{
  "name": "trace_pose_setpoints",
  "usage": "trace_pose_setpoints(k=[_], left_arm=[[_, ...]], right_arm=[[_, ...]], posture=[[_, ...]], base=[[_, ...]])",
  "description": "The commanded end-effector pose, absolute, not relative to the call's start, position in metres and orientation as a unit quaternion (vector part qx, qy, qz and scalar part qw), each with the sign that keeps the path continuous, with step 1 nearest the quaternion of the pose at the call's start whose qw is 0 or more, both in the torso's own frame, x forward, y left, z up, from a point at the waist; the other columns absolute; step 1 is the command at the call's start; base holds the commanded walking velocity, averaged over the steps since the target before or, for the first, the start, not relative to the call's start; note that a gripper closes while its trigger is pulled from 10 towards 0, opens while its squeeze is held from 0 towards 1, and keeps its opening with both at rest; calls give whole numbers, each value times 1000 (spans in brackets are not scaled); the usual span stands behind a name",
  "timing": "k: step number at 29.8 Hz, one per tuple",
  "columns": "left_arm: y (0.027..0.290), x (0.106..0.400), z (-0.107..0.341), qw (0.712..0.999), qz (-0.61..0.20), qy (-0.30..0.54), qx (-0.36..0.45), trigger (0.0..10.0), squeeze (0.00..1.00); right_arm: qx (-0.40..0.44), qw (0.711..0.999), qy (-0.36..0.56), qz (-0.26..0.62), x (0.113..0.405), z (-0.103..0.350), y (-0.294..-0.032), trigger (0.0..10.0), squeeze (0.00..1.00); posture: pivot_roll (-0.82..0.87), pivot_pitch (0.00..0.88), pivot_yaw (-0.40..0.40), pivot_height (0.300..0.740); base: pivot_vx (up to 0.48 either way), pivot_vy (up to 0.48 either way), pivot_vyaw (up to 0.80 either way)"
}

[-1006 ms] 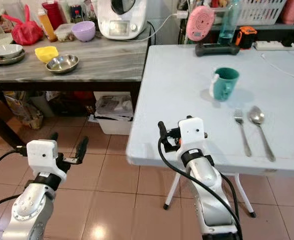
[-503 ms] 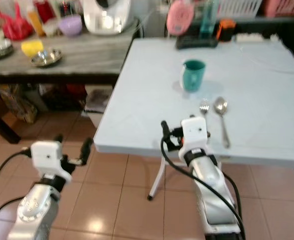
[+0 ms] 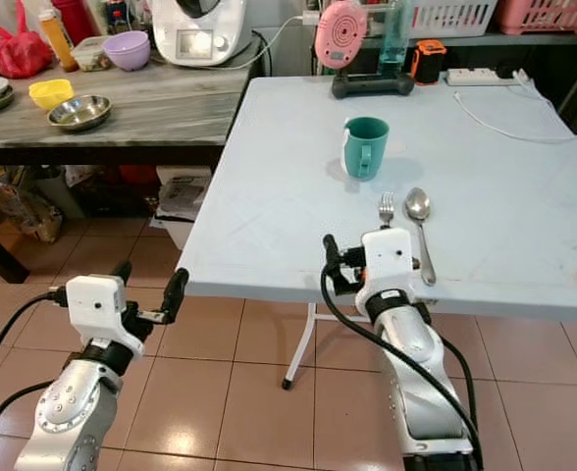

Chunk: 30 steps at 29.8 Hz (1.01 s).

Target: Setting the table

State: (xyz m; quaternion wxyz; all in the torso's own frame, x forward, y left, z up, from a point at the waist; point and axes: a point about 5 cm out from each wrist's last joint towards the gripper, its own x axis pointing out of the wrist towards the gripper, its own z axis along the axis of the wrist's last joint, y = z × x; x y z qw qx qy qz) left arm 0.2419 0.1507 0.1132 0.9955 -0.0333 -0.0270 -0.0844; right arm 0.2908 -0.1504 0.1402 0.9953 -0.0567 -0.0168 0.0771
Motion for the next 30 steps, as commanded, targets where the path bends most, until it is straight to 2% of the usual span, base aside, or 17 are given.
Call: trace_pose_setpoints(k=[1, 13, 23, 30], left_arm=[[153, 241, 117, 995, -88, -36, -31, 10000, 0], [151, 239, 117, 994, -99, -38, -33, 10000, 0], [149, 238, 116, 994, -100, -36, -41, 10000, 0], [149, 234, 110, 994, -100, -23, -42, 10000, 0]], right_arm=[[-56, 996, -16, 74, 291, 140, -150, 10000, 0], [-55, 996, -15, 76, 291, 139, -149, 10000, 0], [-56, 995, -13, 84, 290, 138, -148, 10000, 0], [-55, 994, -9, 91, 289, 137, -145, 10000, 0]], posture=[[-109, 69, 84, 740], [-110, 70, 87, 740], [-110, 75, 80, 740], [-106, 81, 79, 740]], base=[[311, 0, -581], [362, 0, -559], [408, 0, 0], [71, 0, 0]])
